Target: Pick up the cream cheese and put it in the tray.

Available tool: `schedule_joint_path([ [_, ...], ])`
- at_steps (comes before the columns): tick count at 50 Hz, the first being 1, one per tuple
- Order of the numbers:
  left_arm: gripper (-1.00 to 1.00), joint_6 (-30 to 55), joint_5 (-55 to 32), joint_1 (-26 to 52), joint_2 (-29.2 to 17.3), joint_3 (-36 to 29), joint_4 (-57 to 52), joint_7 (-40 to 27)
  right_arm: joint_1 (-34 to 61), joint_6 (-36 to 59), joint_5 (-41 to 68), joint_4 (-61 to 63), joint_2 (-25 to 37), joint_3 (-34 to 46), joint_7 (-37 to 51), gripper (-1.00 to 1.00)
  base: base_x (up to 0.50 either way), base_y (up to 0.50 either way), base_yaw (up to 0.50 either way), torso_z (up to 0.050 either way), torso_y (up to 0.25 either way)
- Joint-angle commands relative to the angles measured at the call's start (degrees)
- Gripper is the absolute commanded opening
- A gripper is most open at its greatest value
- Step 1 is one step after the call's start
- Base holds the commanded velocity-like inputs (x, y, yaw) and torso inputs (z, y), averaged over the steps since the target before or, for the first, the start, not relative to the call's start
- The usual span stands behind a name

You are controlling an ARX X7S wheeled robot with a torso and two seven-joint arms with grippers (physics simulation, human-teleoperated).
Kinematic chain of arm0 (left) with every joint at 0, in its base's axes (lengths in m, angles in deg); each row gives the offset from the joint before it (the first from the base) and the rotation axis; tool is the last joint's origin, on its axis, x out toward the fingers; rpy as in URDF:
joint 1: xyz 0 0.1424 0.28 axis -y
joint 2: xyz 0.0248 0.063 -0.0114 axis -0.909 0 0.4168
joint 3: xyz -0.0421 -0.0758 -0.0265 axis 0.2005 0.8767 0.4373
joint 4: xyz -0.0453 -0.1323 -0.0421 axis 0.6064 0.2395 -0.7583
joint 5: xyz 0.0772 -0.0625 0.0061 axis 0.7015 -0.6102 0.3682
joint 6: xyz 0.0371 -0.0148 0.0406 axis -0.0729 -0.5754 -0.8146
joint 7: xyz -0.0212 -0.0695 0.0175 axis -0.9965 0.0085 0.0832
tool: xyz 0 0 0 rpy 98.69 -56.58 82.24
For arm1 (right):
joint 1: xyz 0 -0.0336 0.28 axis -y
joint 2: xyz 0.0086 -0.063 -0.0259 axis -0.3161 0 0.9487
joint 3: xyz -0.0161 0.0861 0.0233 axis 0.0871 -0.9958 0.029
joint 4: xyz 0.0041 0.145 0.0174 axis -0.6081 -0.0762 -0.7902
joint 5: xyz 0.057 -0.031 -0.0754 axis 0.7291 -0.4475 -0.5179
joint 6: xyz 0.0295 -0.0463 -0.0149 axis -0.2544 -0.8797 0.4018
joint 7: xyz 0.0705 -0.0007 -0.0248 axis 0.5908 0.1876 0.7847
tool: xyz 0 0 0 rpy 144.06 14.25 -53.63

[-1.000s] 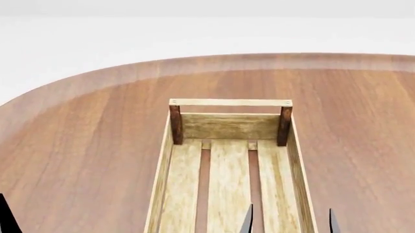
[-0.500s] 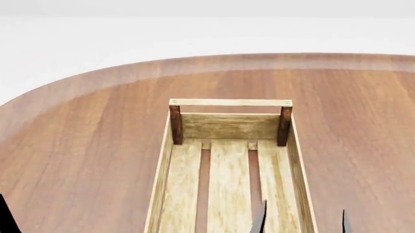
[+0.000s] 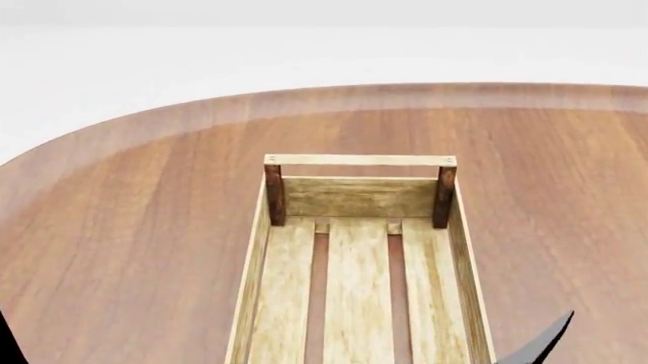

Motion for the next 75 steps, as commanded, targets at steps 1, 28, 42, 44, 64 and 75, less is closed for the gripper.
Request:
schedule_joint_path([
  [1, 1.0, -0.1, 0.0, -0.1, -0.2, 0.0, -0.1, -0.3, 0.9, 5.3, -3.0, 0.6, -2.8, -4.2, 6.5, 1.0, 0.0, 0.0, 0.0, 0.0, 0.0],
  [28, 1.0, -0.2, 0.2, 0.3, -0.3, -0.5, 0.4, -0.8, 4.0, 15.1, -3.2, -0.3, -4.1, -9.9, 14.7, 1.0, 0.0, 0.0, 0.0, 0.0, 0.0],
  [42, 1.0, -0.1, 0.2, 0.5, -0.5, -0.9, 0.4, -0.8, 4.0, 16.8, 0.9, 0.3, -2.2, -13.7, 15.3, 1.0, 0.0, 0.0, 0.0, 0.0, 0.0],
  [44, 1.0, -0.1, 0.1, 0.4, -0.6, -0.9, 0.2, -0.9, 3.9, 17.0, 1.4, 0.4, -1.9, -13.9, 15.1, 1.0, 0.0, 0.0, 0.0, 0.0, 0.0],
  [64, 1.0, -0.6, 0.1, 0.4, -0.8, -1.0, 0.6, -1.1, 4.8, 19.0, 4.6, -2.4, -0.8, -15.6, 15.4, 1.0, 0.0, 0.0, 0.0, 0.0, 0.0],
  [75, 1.0, -0.3, 0.4, 0.5, -1.0, -1.3, 0.3, -1.3, 5.3, 22.3, 8.6, -2.2, -1.8, -18.8, 16.1, 1.0, 0.0, 0.0, 0.0, 0.0, 0.0],
])
